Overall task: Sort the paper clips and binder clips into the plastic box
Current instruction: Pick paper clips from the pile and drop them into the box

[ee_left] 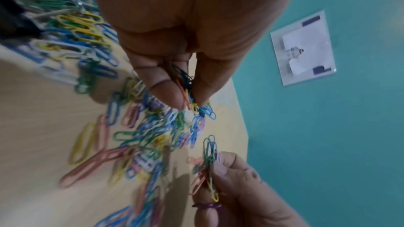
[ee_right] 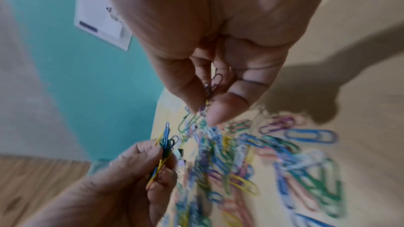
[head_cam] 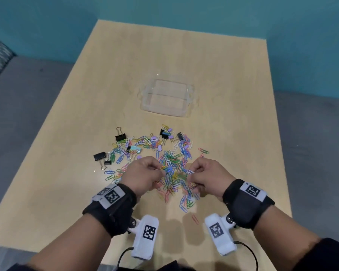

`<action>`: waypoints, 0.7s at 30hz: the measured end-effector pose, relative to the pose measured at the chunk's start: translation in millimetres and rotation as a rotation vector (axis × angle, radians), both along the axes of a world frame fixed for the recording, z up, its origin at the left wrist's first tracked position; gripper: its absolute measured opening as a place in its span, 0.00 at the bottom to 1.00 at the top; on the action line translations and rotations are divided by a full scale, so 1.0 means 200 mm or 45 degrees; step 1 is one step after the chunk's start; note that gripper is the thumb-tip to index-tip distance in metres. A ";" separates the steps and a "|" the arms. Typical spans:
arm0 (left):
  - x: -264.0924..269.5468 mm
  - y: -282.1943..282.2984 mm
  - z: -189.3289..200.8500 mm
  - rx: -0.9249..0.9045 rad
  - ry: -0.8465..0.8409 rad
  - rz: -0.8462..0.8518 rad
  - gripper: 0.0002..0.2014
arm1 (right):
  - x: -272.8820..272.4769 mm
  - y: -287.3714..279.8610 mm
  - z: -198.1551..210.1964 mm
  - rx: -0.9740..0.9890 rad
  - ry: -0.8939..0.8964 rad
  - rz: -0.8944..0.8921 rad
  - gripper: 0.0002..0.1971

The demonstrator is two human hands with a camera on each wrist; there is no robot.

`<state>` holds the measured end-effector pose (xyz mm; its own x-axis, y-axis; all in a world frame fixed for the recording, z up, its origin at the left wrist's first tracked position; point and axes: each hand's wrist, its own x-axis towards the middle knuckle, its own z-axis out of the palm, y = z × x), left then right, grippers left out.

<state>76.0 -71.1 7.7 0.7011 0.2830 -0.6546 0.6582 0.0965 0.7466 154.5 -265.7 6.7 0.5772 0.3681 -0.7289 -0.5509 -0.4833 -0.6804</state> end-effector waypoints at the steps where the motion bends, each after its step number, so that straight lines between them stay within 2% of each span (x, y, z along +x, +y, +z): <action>1: 0.03 0.03 0.02 -0.057 -0.012 0.030 0.10 | 0.03 0.02 0.02 0.042 0.030 -0.044 0.10; 4: 0.16 0.15 0.09 -0.119 -0.058 0.049 0.08 | 0.16 0.13 0.08 0.153 0.013 -0.170 0.11; 9: 0.52 0.38 0.16 0.055 -0.161 0.011 0.09 | 0.50 0.38 0.20 0.119 -0.206 -0.118 0.11; 16: 1.02 0.51 0.19 0.338 -0.100 -0.181 0.12 | 0.91 0.67 0.24 -0.236 -0.517 -0.036 0.10; 21: 1.14 0.49 0.16 0.472 -0.121 -0.319 0.05 | 1.00 0.75 0.21 -0.471 -0.612 0.160 0.06</action>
